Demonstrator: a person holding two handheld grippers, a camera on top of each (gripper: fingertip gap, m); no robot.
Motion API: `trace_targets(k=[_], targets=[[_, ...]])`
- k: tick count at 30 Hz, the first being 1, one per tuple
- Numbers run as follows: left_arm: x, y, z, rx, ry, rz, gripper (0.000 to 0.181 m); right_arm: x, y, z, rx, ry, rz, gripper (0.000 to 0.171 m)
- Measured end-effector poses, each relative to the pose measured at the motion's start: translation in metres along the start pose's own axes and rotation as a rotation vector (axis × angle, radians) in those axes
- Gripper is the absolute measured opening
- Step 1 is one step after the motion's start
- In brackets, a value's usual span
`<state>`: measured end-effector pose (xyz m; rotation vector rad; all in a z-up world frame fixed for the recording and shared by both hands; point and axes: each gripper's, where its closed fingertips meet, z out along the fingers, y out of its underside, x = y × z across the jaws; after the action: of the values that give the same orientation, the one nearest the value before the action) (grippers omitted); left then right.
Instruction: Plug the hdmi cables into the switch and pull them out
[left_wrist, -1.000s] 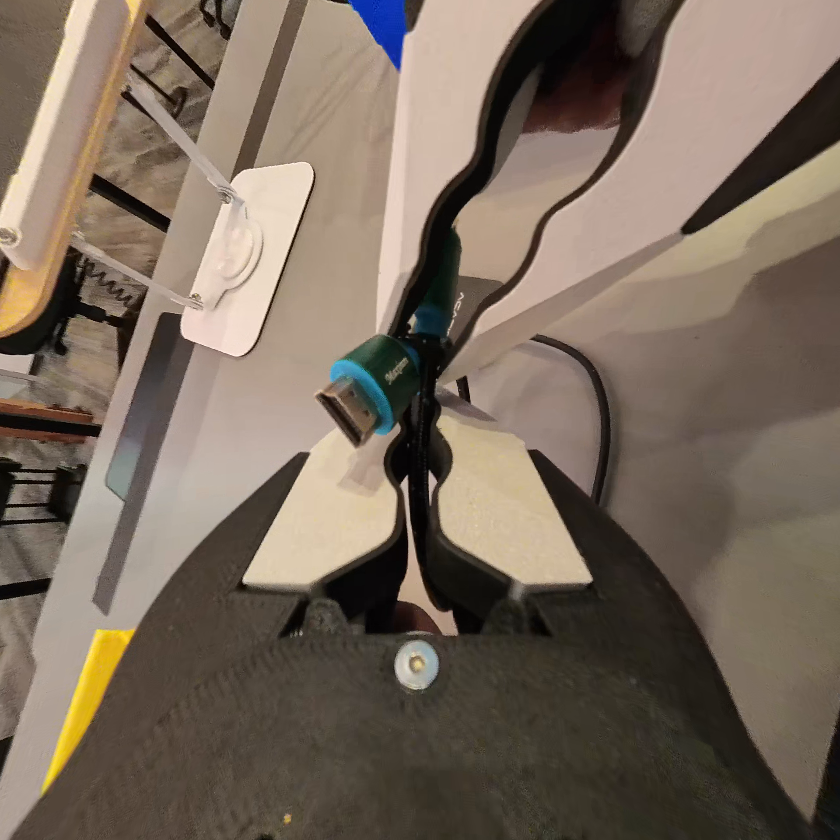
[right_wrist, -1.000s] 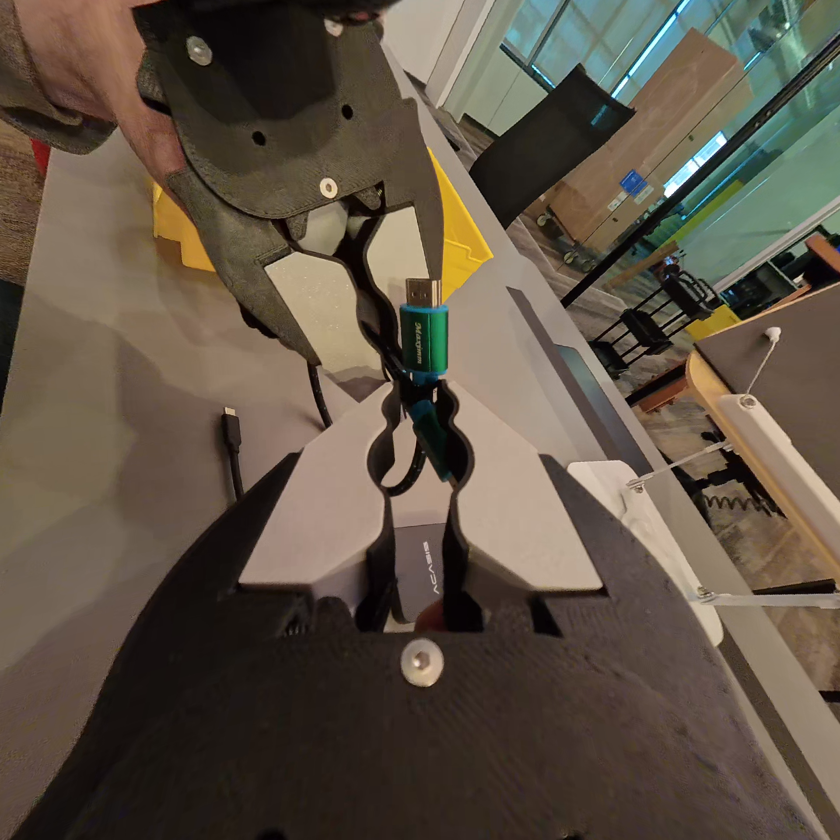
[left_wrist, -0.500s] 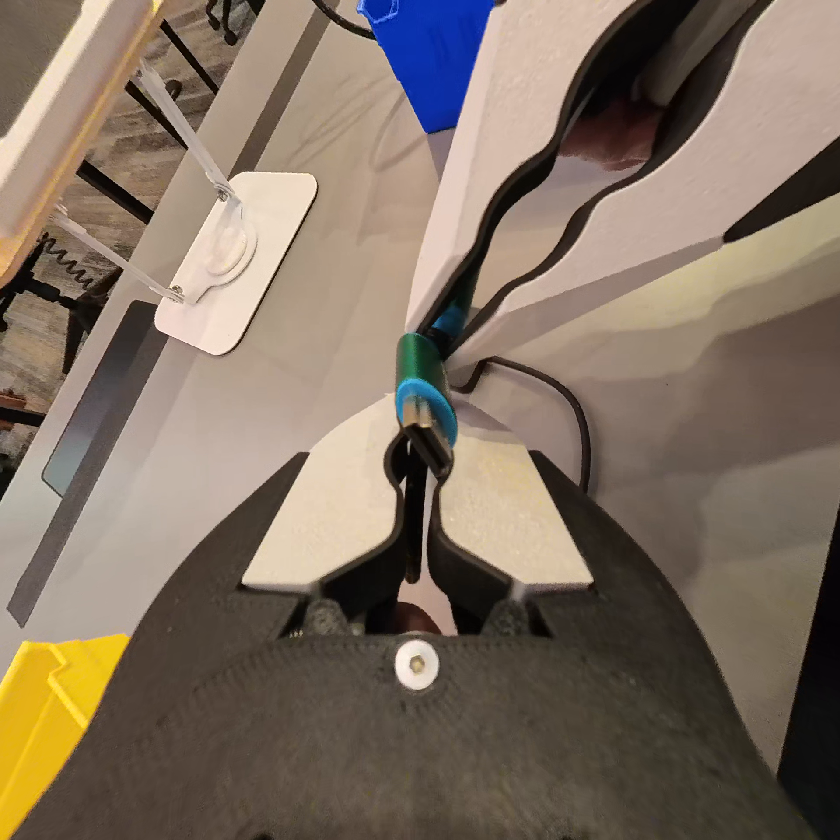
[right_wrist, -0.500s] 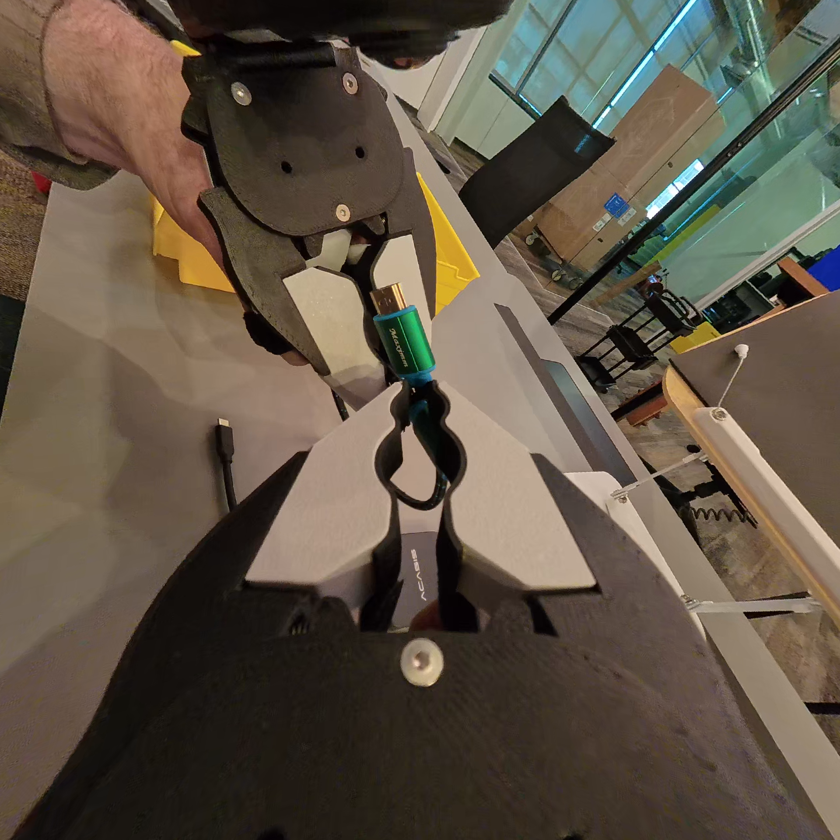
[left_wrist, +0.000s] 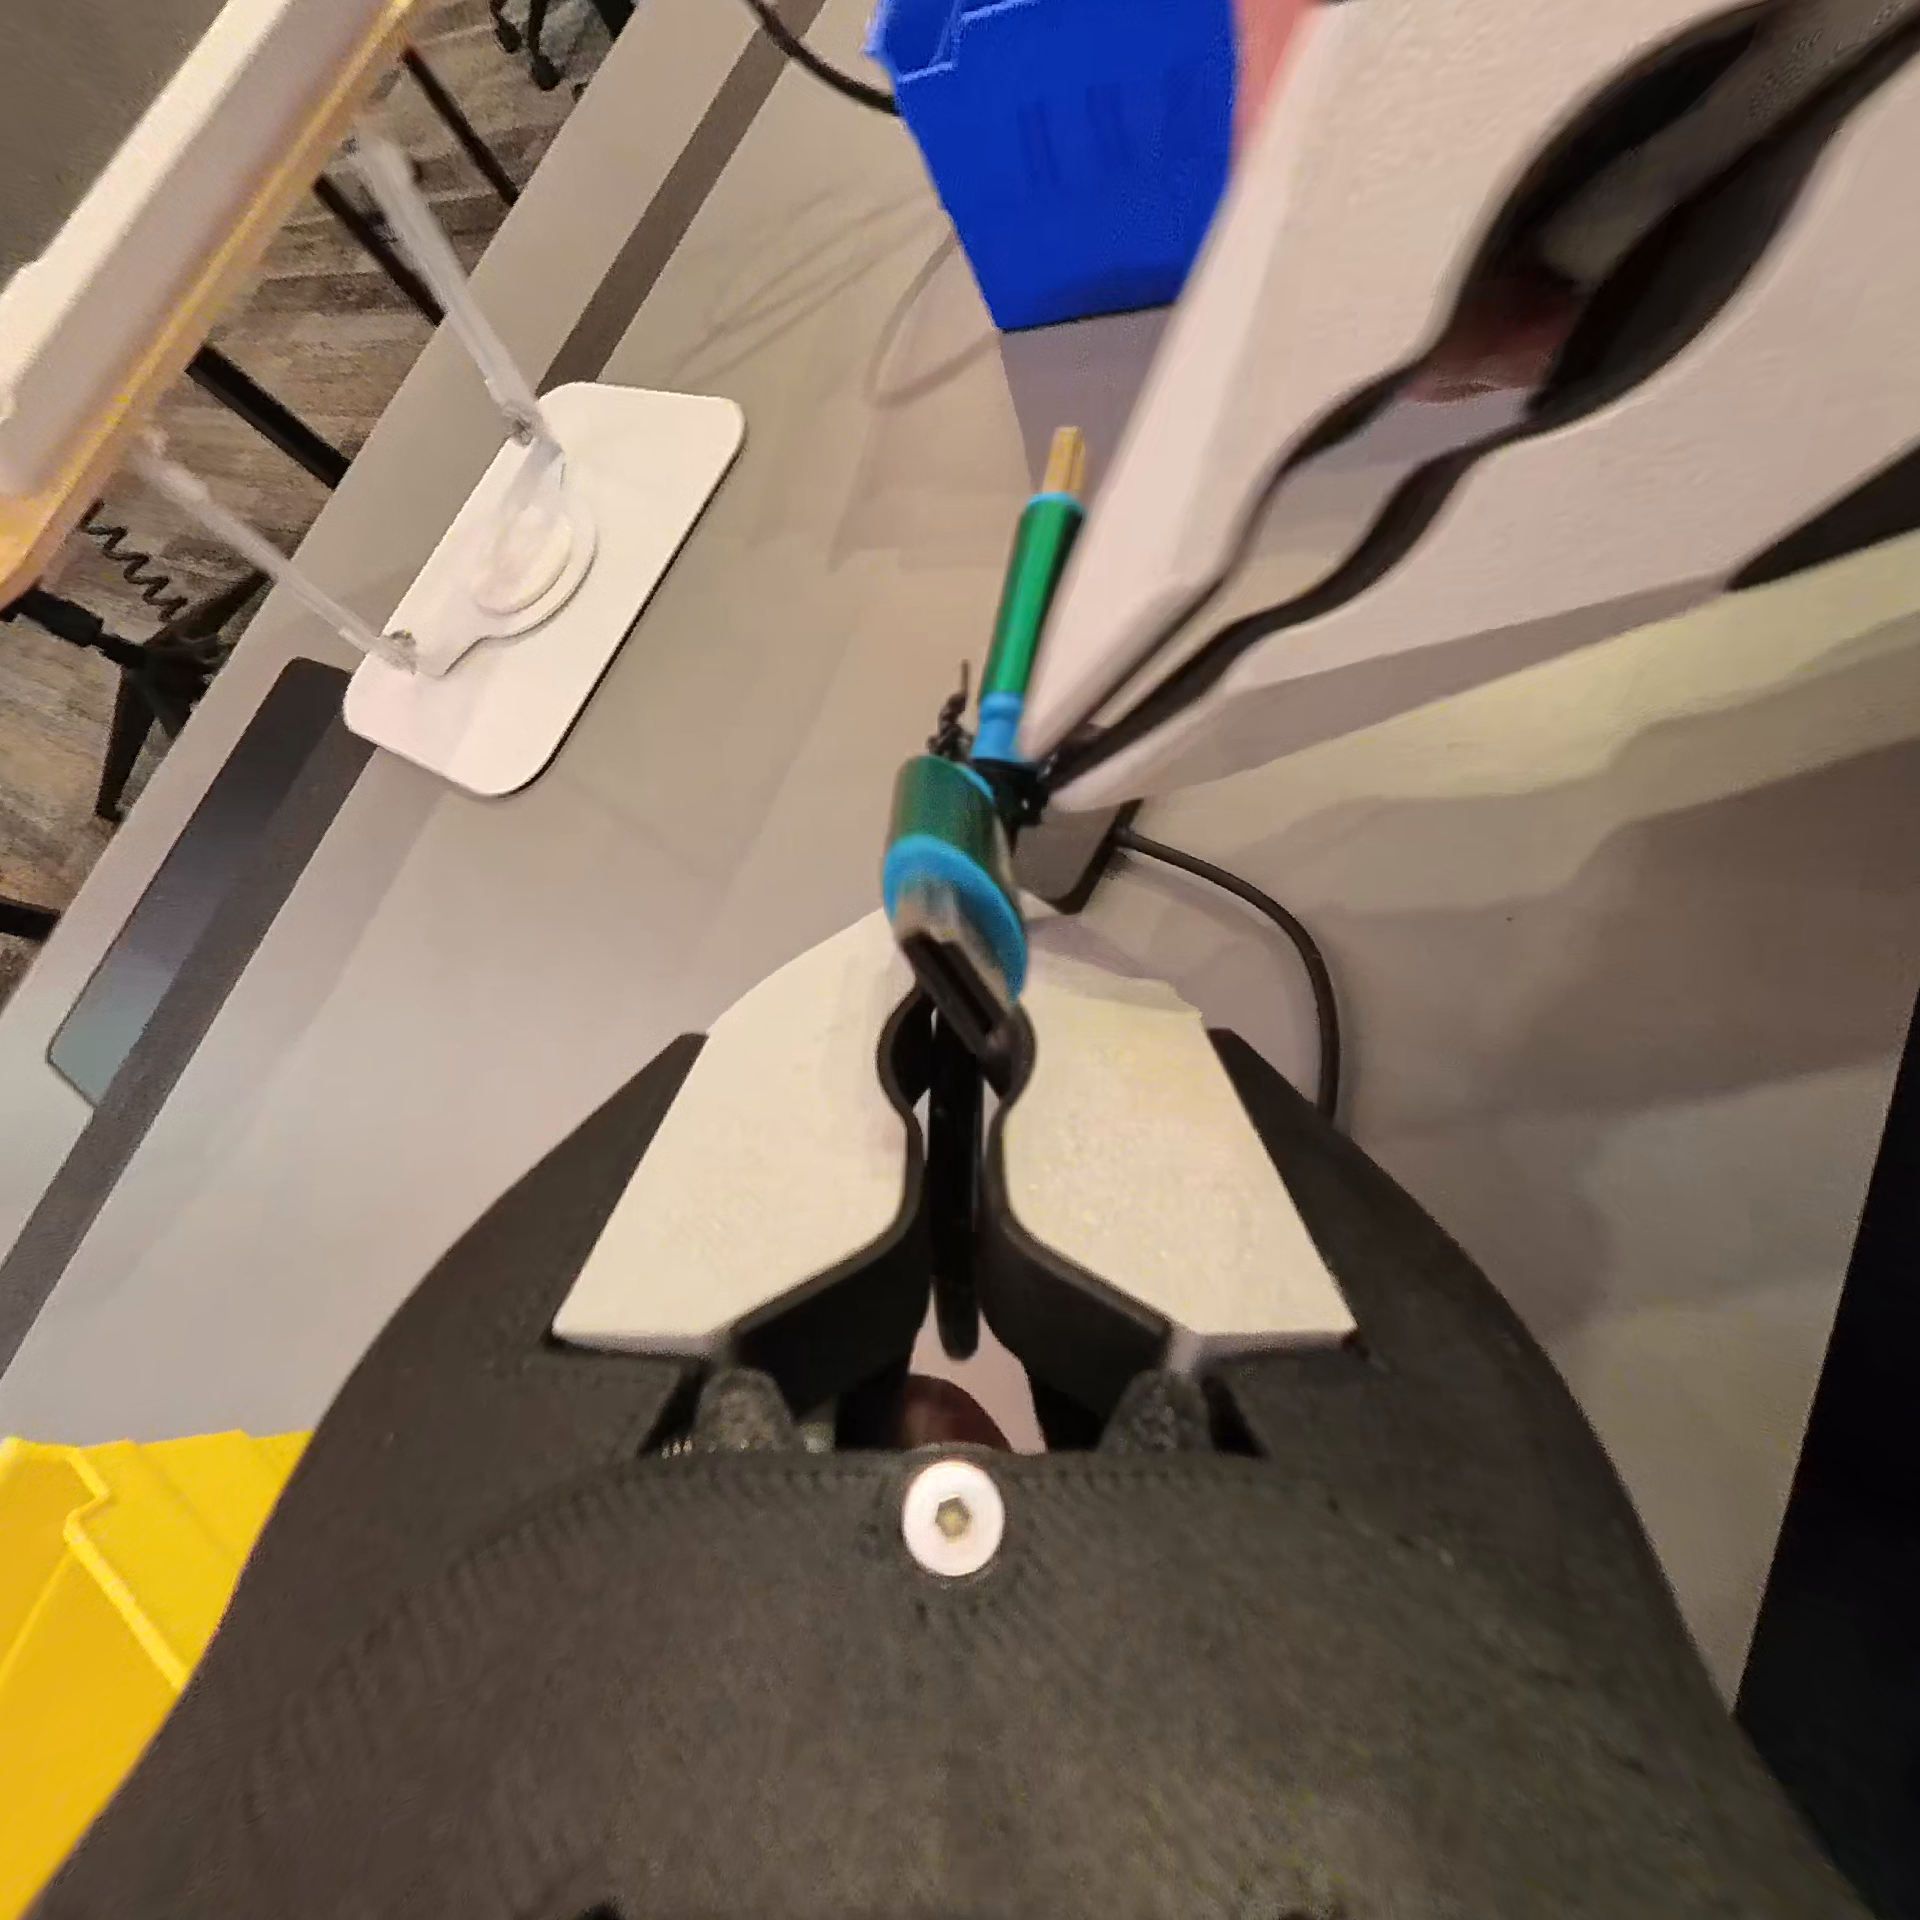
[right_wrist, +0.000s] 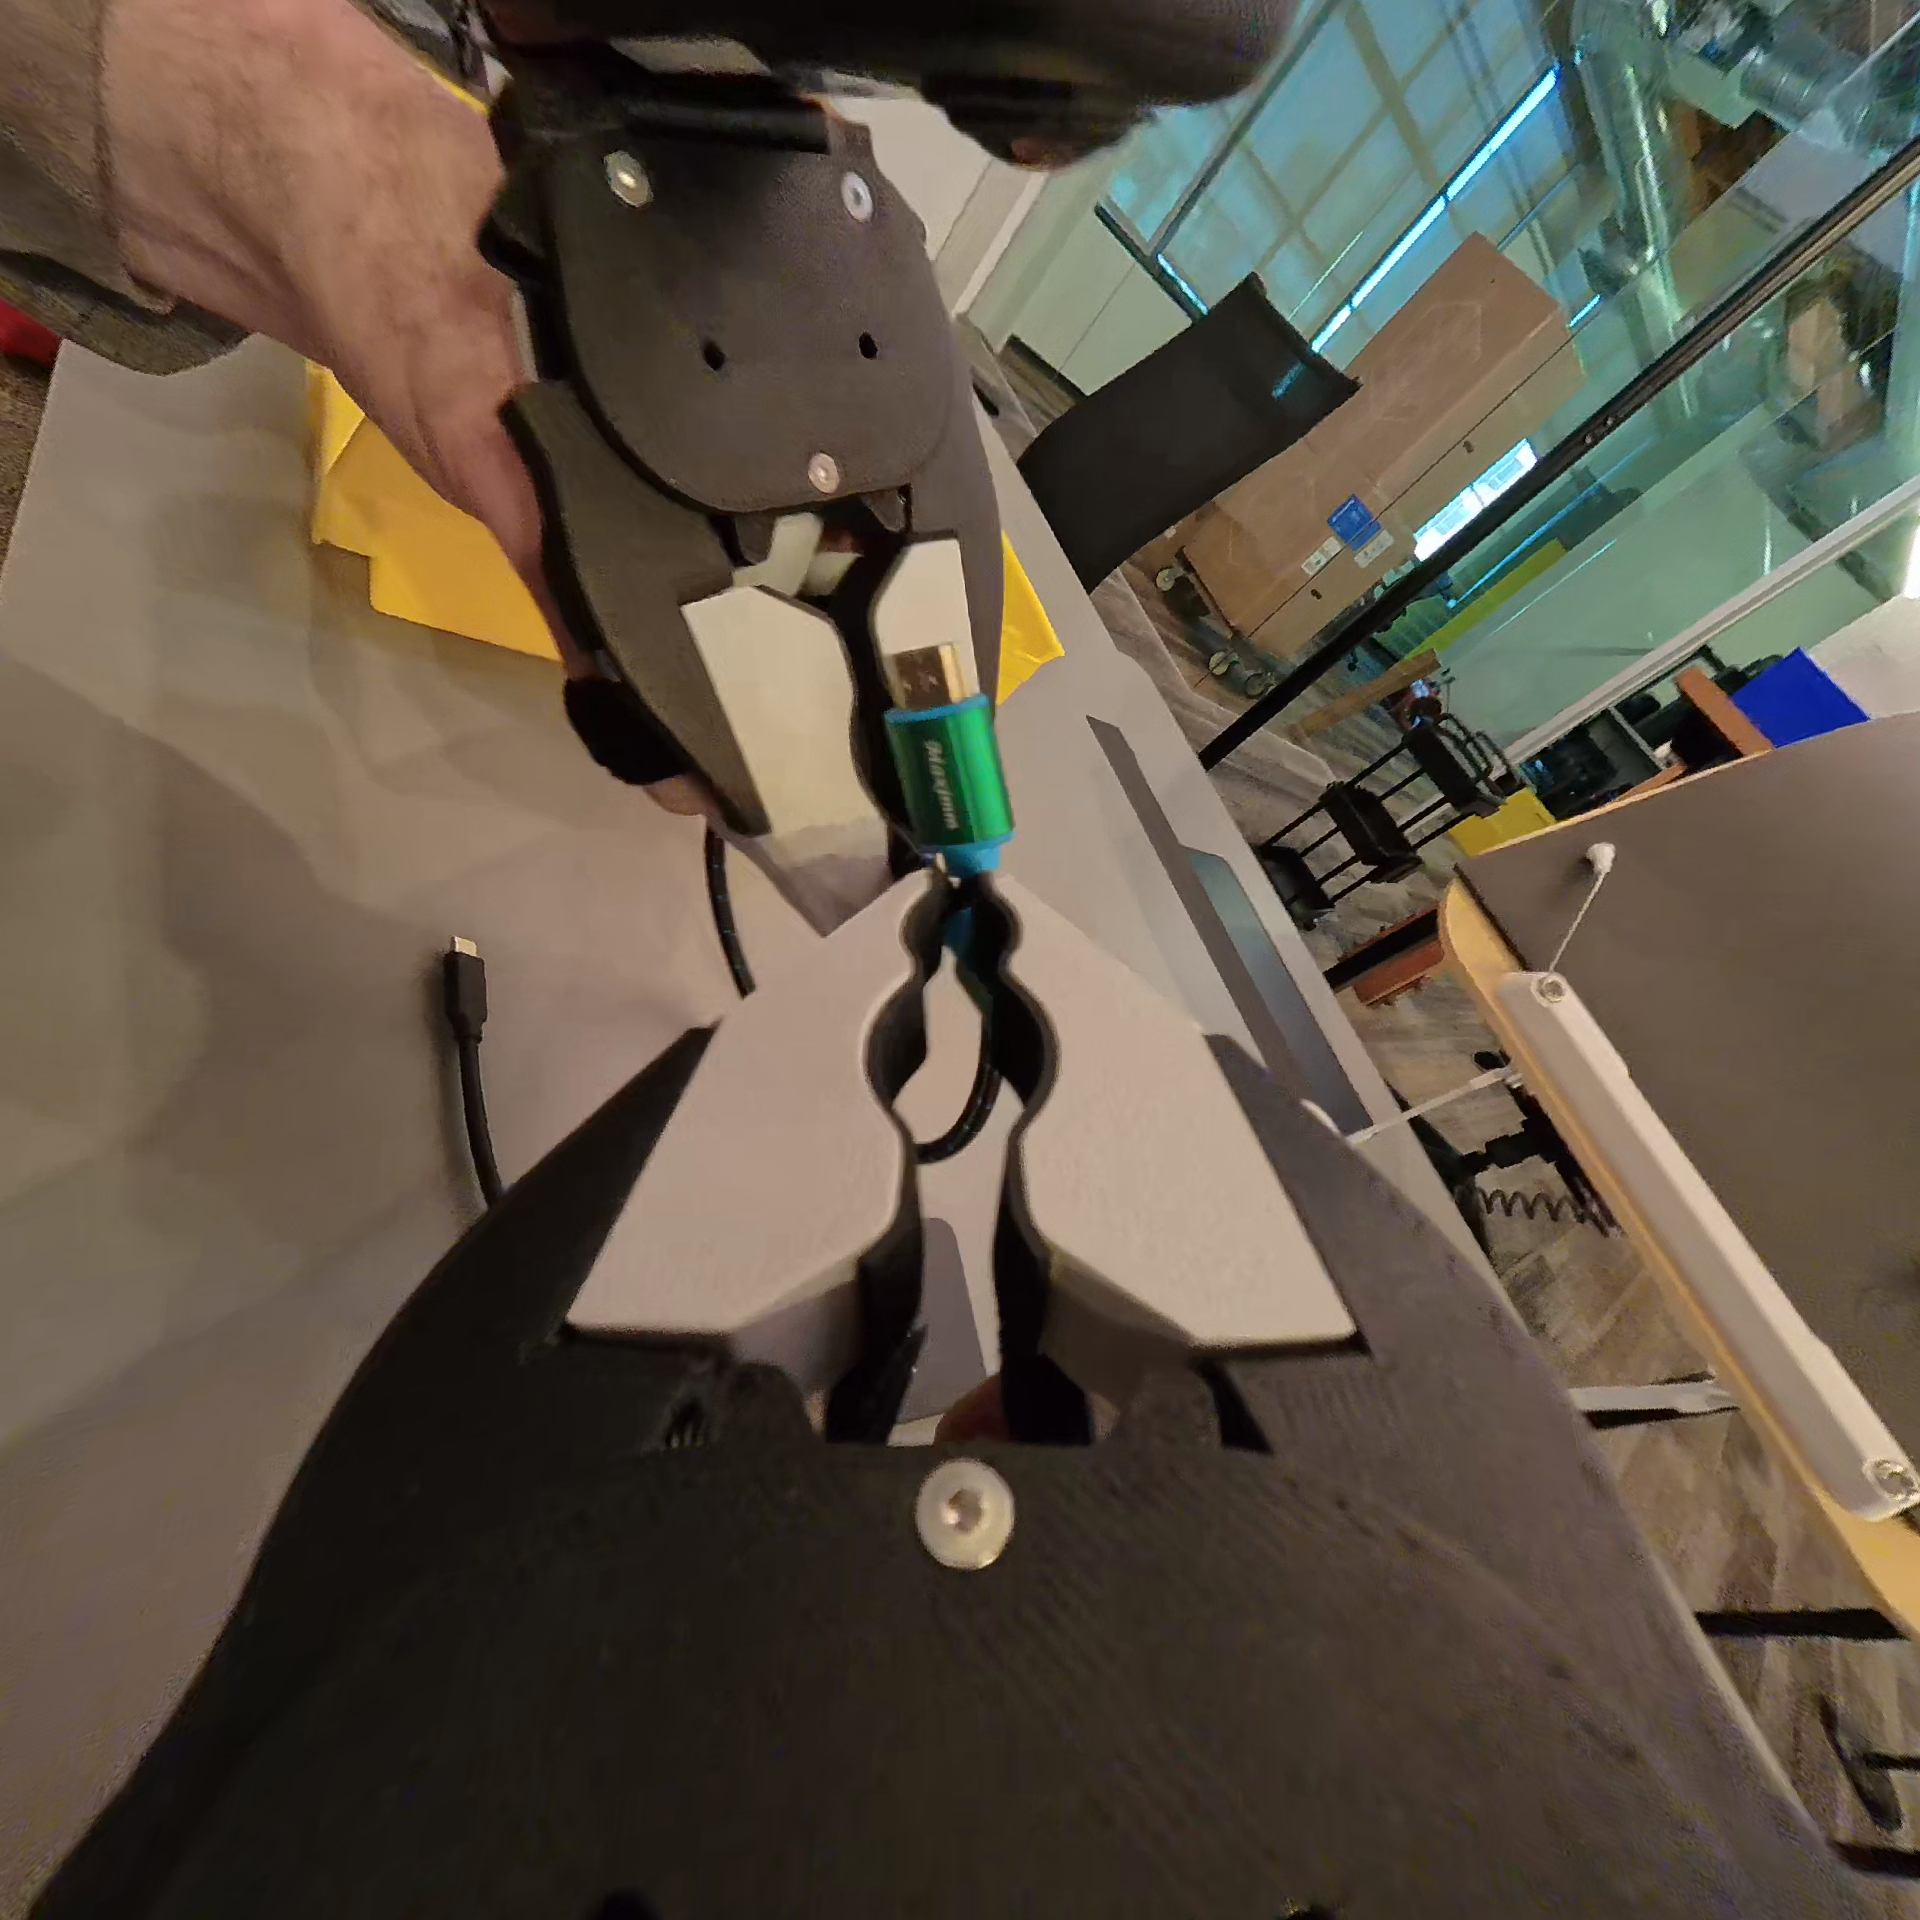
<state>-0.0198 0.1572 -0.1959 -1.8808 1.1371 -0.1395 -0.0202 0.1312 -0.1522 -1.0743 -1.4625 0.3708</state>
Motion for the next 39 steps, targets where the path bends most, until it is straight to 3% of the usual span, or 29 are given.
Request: trace_targets(k=[12, 25, 39], targets=[[0.000, -0.001, -0.003, 0.023, 0.055, -0.063, 0.002, -0.002, 0.002, -0.001, -0.006, -0.020, -0.002, 0.000], [-0.002, -0.018, -0.011, 0.139, 0.149, -0.262, 0.002, 0.007, 0.002, -0.002, 0.013, -0.009, 0.090, 0.000], [-0.007, -0.024, -0.023, 0.201, 0.148, -0.280, 0.001, 0.005, 0.007, 0.003, -0.018, -0.016, 0.156, 0.000]])
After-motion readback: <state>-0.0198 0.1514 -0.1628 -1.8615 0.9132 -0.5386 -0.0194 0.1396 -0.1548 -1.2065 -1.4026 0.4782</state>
